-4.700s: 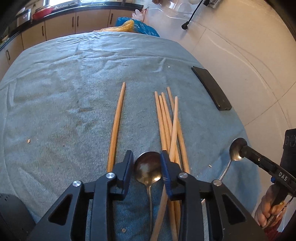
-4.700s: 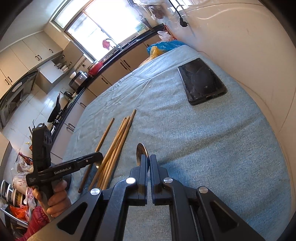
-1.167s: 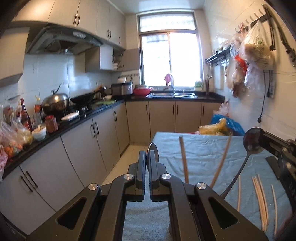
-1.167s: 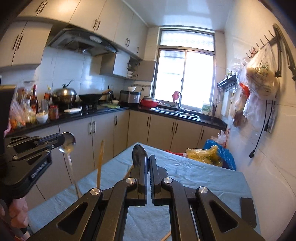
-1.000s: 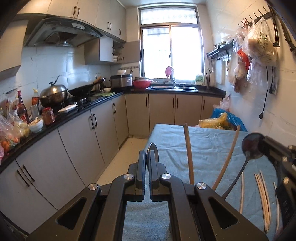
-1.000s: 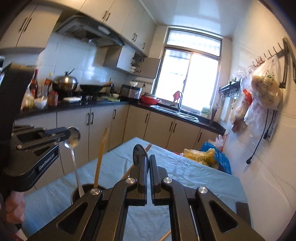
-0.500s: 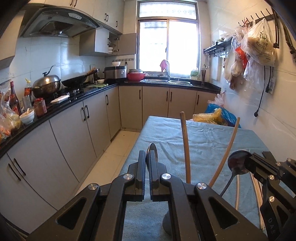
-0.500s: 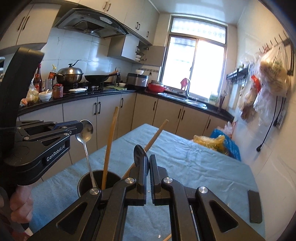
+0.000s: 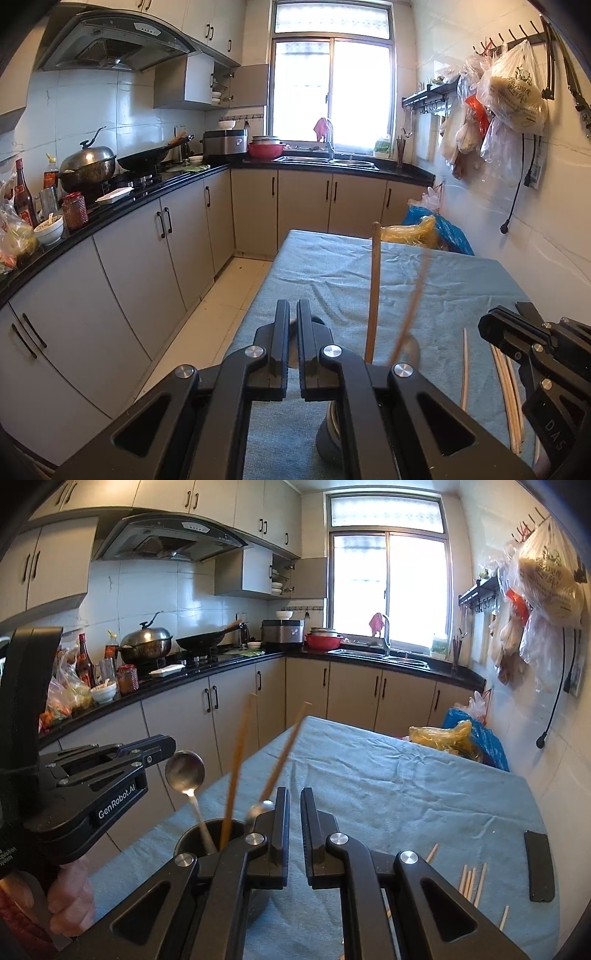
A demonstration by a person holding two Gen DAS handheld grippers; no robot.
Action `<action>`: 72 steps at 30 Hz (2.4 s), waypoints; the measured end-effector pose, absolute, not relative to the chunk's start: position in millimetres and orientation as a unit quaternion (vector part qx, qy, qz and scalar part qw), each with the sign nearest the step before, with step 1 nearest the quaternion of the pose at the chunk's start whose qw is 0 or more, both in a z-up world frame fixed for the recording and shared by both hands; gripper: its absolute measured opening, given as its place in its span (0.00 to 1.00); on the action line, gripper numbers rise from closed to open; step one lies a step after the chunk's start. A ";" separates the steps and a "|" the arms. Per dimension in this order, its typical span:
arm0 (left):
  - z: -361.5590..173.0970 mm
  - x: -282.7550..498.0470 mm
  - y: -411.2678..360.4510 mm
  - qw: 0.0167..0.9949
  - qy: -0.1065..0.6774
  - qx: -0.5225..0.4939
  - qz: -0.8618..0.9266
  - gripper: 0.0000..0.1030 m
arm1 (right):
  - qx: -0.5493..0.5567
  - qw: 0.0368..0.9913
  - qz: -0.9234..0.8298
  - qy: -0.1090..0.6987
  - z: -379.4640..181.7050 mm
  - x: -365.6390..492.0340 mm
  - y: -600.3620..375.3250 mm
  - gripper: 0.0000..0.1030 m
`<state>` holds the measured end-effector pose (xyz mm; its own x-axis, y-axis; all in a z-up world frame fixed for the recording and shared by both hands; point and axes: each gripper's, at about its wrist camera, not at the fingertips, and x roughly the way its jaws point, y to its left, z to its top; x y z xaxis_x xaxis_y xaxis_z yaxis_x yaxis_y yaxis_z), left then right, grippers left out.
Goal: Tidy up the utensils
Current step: 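Lower the spoons into the holder cup and open both grippers, then grasp a wooden chopstick on the towel with the right gripper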
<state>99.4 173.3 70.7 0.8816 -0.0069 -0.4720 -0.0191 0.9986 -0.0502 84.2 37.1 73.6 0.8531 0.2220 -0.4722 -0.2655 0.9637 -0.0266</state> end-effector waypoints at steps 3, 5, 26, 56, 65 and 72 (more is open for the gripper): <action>73.5 95.2 175.9 0.970 0.242 -0.032 -0.002 0.04 | -0.032 0.962 0.131 0.237 79.1 80.4 32.3 0.07; 74.8 92.1 177.2 0.970 0.240 -0.035 -0.003 0.06 | -0.022 0.963 0.133 0.235 83.8 77.0 28.1 0.07; 69.2 42.6 121.3 0.965 0.251 -0.021 -0.065 0.27 | 0.059 0.962 0.088 0.253 75.9 42.9 -55.5 0.27; 45.0 34.9 8.5 0.944 0.299 0.087 -0.105 0.34 | 0.170 0.938 -0.020 0.302 47.8 1.0 -205.2 0.27; 32.9 36.1 1.9 0.938 0.310 0.109 -0.109 0.38 | 0.223 0.903 -0.042 0.365 27.5 6.7 -250.6 0.44; 17.2 42.2 0.7 0.927 0.336 0.119 -0.119 0.39 | 0.271 0.864 -0.043 0.423 -2.1 24.9 -266.9 0.44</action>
